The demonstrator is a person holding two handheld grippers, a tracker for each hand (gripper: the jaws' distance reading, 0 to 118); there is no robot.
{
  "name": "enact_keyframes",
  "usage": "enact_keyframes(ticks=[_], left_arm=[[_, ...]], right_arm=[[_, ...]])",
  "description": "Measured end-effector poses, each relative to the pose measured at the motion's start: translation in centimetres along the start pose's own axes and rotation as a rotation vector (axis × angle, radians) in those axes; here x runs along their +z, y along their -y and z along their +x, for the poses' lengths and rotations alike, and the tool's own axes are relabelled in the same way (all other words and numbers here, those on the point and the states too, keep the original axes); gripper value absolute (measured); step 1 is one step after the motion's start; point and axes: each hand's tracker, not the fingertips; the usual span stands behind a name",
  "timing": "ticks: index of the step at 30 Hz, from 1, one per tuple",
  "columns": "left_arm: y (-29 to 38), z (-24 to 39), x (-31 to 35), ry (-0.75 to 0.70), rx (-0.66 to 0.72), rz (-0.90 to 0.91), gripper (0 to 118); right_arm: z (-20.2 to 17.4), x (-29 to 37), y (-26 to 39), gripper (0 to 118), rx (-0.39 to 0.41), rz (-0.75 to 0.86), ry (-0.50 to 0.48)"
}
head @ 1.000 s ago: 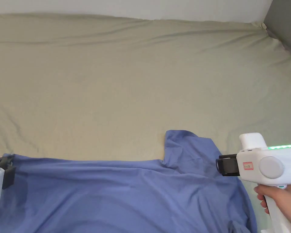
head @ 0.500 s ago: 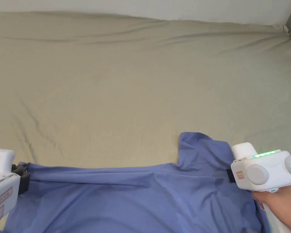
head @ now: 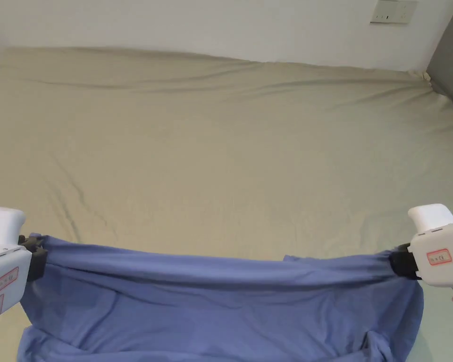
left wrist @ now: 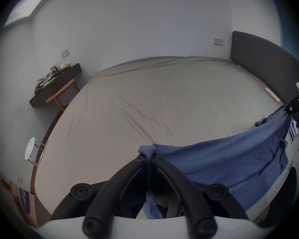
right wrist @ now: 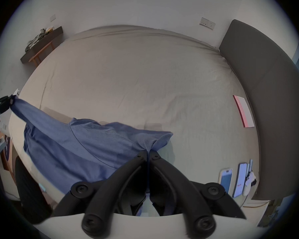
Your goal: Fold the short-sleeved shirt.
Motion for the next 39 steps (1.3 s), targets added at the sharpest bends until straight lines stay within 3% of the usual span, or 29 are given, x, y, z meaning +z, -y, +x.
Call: enact_keyframes(ticks=[8,15,21,29,31,33,35,36,37,38,39], left_arm=[[6.6,-0.1,2.3,0.018,-0.061,-0.115,0],[11.8,0.3,1.6,0.038,-0.109,-0.24,0],[14.9,0.5,-0.7,0.058,-0.175,-0.352,0],[15.8,0.5,-2.8,0.077,-0.194,-0.409,0],[16.0,0.7,-3.5,0.079,-0.203,-0.42,4],[16.2,1.0,-3.6,0.067,-0.215,-0.414,8],[15.8,1.0,-3.1,0.053,-0.226,-0.4,25],[15.4,0.8,-2.7,0.03,-0.229,-0.381,44],[14.8,0.6,-2.0,-0.002,-0.221,-0.347,86],[14.2,0.2,-1.5,-0.014,-0.206,-0.319,114],[13.2,-0.4,-0.8,-0.012,-0.166,-0.286,115]], right_arm=[[-1.5,2.5,7.9,4,0.034,-0.118,-0.046],[-2.3,-0.6,13.2,4,0.062,-0.265,-0.075],[-3.6,-4.1,15.9,4,0.114,-0.401,-0.061],[-3.7,-7.0,16.8,4,0.084,-0.422,-0.06],[-3.8,-7.4,17.0,9,0.079,-0.417,-0.059],[-3.7,-7.3,17.0,28,0.087,-0.406,-0.018],[-3.4,-6.2,16.5,79,0.117,-0.392,0.094],[-2.9,-5.5,16.0,95,0.118,-0.361,0.094],[-2.2,-4.4,15.4,100,0.098,-0.304,0.08],[-1.7,-3.3,14.8,100,0.071,-0.248,0.067],[-1.2,-2.1,13.8,100,0.041,-0.199,0.081]])
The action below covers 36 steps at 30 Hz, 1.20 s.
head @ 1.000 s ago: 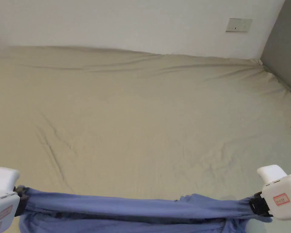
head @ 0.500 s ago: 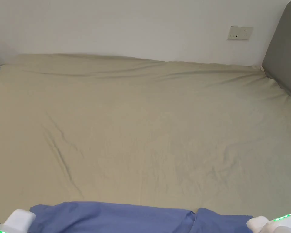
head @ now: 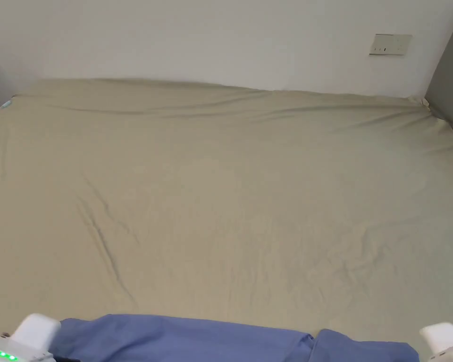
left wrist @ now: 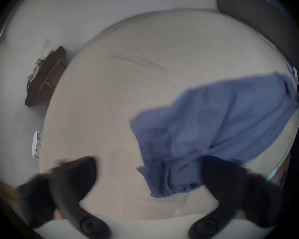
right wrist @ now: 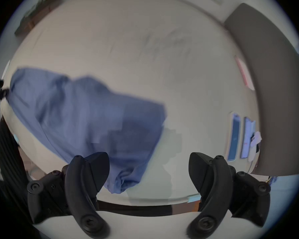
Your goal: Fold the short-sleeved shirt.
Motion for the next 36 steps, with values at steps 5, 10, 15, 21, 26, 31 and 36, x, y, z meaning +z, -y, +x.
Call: enact_keyframes(ticks=[5,10,15,21,26,31,36], left_arm=[[-4.0,-2.9,6.9,-0.041,0.214,0.372,111],[-7.7,-0.8,17.0,-0.051,0.334,0.756,111],[-9.7,2.0,20.9,-0.144,0.25,0.918,107],[-9.7,5.8,21.9,-0.156,0.234,0.999,29],[-9.7,8.7,22.1,-0.144,0.208,1.011,0],[-9.6,9.6,22.0,-0.142,0.184,1.006,0],[-10.2,9.1,21.9,-0.132,0.193,0.998,0]], right_arm=[[0.8,9.0,-3.0,100,-0.066,0.406,0.115],[-1.6,17.1,-4.4,100,-0.193,0.825,0.209],[-6.6,22.9,-4.0,100,-0.154,1.083,0.181],[-12.6,24.7,-3.4,46,-0.071,1.181,0.183],[-15.3,22.8,-3.7,2,0.005,1.138,0.178],[-15.7,21.4,-3.8,2,0.004,1.126,0.185],[-15.3,21.3,-4.2,2,-0.002,1.12,0.194]])
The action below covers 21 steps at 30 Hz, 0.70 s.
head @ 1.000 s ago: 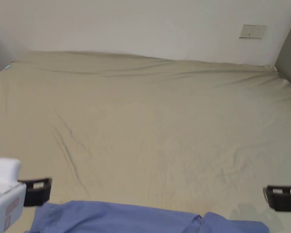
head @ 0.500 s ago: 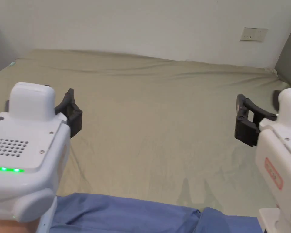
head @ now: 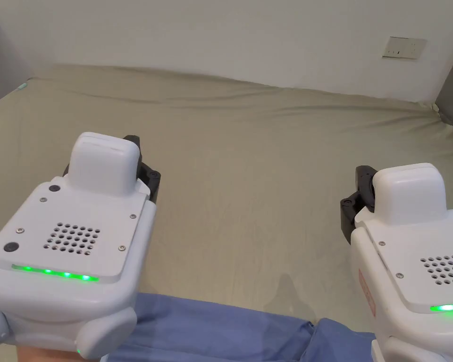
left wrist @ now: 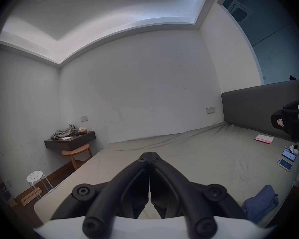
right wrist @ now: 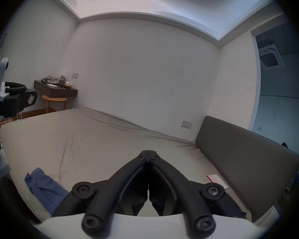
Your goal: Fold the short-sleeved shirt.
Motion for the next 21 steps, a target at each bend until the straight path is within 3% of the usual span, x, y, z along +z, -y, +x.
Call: enact_keyframes(ticks=[7,13,14,15,17,18,21], left_arm=[[1.9,-0.1,-1.9,0.051,-0.024,-0.082,0],[10.9,-1.6,-4.4,0.214,0.014,-0.396,0],[13.4,-2.7,-5.1,0.249,0.065,-0.478,9],[16.0,-4.0,-5.5,0.269,0.135,-0.568,27],[20.0,-6.8,-6.5,0.292,0.263,-0.733,95],[22.2,-8.6,-6.9,0.309,0.336,-0.823,115],[26.1,-14.0,-7.1,0.299,0.521,-0.903,115]], right_arm=[[-0.2,-1.3,1.2,2,0.022,-0.048,-0.006],[-0.2,-3.3,4.4,2,0.014,-0.164,-0.039],[0.0,-3.7,5.1,2,0.006,-0.189,-0.047],[0.0,-4.0,5.9,2,0.004,-0.215,-0.051],[0.4,-4.7,7.0,2,-0.002,-0.257,-0.059],[0.6,-5.0,7.7,2,-0.004,-0.279,-0.063],[1.2,-5.6,9.2,2,-0.02,-0.331,-0.086]])
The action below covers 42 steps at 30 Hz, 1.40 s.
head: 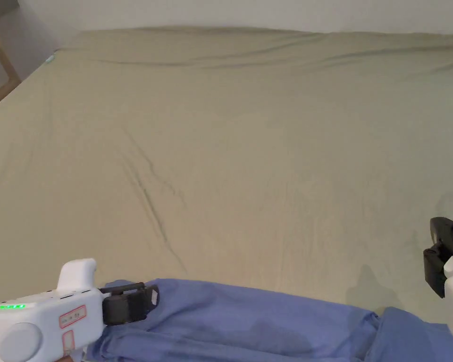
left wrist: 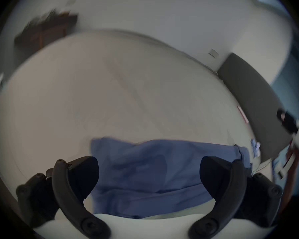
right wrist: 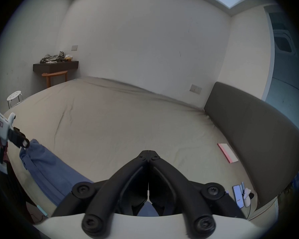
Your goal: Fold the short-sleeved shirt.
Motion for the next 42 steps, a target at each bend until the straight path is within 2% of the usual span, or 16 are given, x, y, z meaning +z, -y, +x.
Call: enact_keyframes(ticks=[4,7,9,13,15,17,18,19,20,21,22,23,24,25,36,42], left_arm=[[-0.5,-7.2,-0.2,0.053,0.162,-0.091,116],[0.8,-9.4,-1.2,0.178,0.304,-0.177,117],[1.0,-9.2,-1.1,0.293,0.311,-0.116,117],[2.1,-8.7,-3.7,0.547,0.467,-0.193,117],[1.9,-7.6,-4.3,0.566,0.428,-0.129,118],[3.0,-7.1,-6.1,0.672,0.577,-0.235,111],[3.9,-6.4,-6.9,0.675,0.623,-0.245,99],[3.9,-5.9,-7.3,0.652,0.594,-0.243,60],[4.1,-5.5,-7.8,0.491,0.507,-0.277,18],[4.5,-5.9,-8.3,0.386,0.453,-0.277,11],[4.5,-6.1,-8.2,0.594,0.554,-0.219,11],[4.1,-5.7,-7.8,0.619,0.602,-0.218,11],[4.0,-6.7,-8.0,0.502,0.514,-0.219,11],[3.9,-7.2,-8.2,0.521,0.479,-0.224,11],[0.2,-2.3,-3.7,0.172,0.043,-0.138,11],[-0.6,-3.0,-2.4,0.114,0.071,-0.136,11]], right_arm=[[0.8,-0.9,1.0,2,-0.022,-0.053,-0.003],[0.9,-1.3,1.2,2,-0.046,-0.078,-0.01],[0.8,-1.4,1.3,2,-0.063,-0.089,-0.02],[0.5,-1.5,1.2,2,-0.085,-0.103,-0.038],[0.1,-1.3,1.1,2,-0.083,-0.101,-0.042],[-0.1,-1.2,0.9,2,-0.079,-0.096,-0.049],[-0.2,-1.0,0.9,2,-0.081,-0.091,-0.059],[-0.2,-1.0,0.7,2,-0.083,-0.089,-0.066],[-0.2,-0.9,0.6,2,-0.083,-0.089,-0.067],[-0.3,-0.8,0.5,2,-0.079,-0.087,-0.064],[-0.4,-0.5,0.3,2,-0.076,-0.084,-0.062],[-0.3,-0.3,0.2,2,-0.073,-0.08,-0.061],[-0.2,-0.1,0.0,2,-0.072,-0.077,-0.06],[-0.1,0.1,-0.1,2,-0.072,-0.073,-0.06],[-0.2,0.9,-0.3,2,-0.052,-0.067,-0.044],[-0.3,1.2,-0.5,2,-0.035,-0.066,-0.035]])
